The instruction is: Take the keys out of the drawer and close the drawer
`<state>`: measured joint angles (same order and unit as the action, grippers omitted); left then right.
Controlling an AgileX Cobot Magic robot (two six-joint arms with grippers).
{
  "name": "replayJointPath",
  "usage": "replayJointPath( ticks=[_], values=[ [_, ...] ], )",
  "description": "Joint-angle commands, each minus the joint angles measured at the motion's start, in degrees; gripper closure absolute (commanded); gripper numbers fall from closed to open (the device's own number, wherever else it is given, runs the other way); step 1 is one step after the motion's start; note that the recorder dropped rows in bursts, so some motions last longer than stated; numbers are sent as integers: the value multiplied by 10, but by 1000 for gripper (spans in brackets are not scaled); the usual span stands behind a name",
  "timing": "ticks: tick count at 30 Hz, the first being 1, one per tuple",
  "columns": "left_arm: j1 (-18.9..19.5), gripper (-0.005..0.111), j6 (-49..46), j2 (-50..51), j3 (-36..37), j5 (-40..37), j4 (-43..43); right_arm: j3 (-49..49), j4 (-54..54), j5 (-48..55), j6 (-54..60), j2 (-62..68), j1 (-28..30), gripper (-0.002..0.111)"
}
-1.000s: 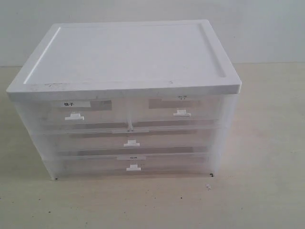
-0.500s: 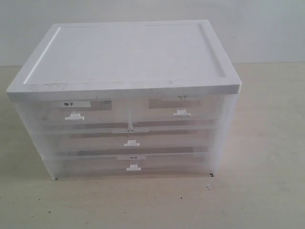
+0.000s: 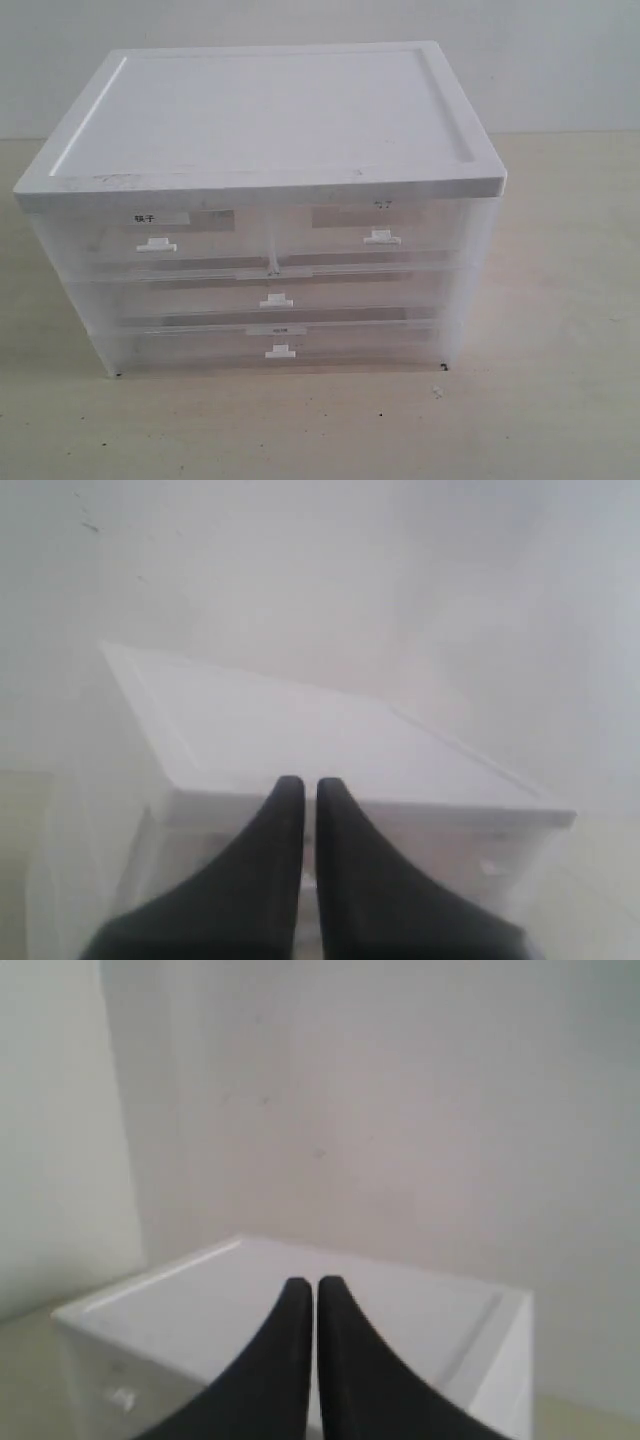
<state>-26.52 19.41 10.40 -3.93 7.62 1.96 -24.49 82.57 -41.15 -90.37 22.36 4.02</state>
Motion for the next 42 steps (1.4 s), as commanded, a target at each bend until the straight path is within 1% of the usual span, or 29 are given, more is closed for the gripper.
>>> replayJointPath(
  ticks=[1, 2, 3, 6, 7, 8, 11, 13, 17, 20, 22, 25, 30, 32, 34, 37, 38, 41, 42],
  values=[
    [-80, 102, 44, 113, 32, 98, 147, -4, 66, -103, -15, 87, 0, 108],
    [-92, 102, 51, 148, 34, 124, 191, -4, 75, -109, -14, 104, 0, 108],
    [-99, 102, 52, 177, 34, 155, 217, -4, 78, -124, -10, 119, 0, 108],
    [-105, 102, 26, 286, 34, 286, 229, -4, 78, -191, 30, 161, 0, 108],
    [-105, 102, 9, 322, 32, 311, 228, -3, 72, -204, 40, 174, 0, 108],
    [-105, 102, -9, 358, 25, 329, 226, -1, 68, -204, 41, 185, 0, 108],
    [-107, 102, -60, 459, 2, 345, 235, -1, 67, -209, 49, 220, 0, 108],
    [-107, 102, -97, 520, -6, 375, 245, -1, 66, -219, 61, 235, -3, 108],
    [-107, 102, -200, 634, -22, 444, 211, -1, 66, -168, 83, 263, -49, 108],
    [-107, 102, -249, 689, -27, 490, 180, -1, 68, -106, 113, 297, -102, 108],
    [-107, 102, -285, 713, -30, 507, 171, -1, 63, -60, 129, 321, -133, 108],
    [-107, 102, -298, 738, -38, 515, 161, -1, 35, -2, 174, 366, -171, 108],
    [-107, 102, -349, 757, -58, 507, 150, -1, -62, 12, 308, 427, -194, 108],
    [-107, 97, -370, 768, -70, 491, 150, -1, -116, 26, 374, 450, -195, 108],
    [-107, 86, -400, 784, -83, 469, 150, -1, -159, 33, 420, 471, -195, 108],
    [-107, 71, -441, 803, -93, 468, 142, -1, -161, 15, 452, 495, -195, 108],
    [-107, 66, -476, 810, -95, 481, 131, -1, -162, 14, 467, 503, -195, 108],
    [-107, 66, -537, 810, -95, 491, 102, -1, -192, 1, 504, 503, -195, 108],
    [-107, 66, -552, 810, -95, 510, 97, -1, -201, -17, 515, 503, -195, 108]
  ],
)
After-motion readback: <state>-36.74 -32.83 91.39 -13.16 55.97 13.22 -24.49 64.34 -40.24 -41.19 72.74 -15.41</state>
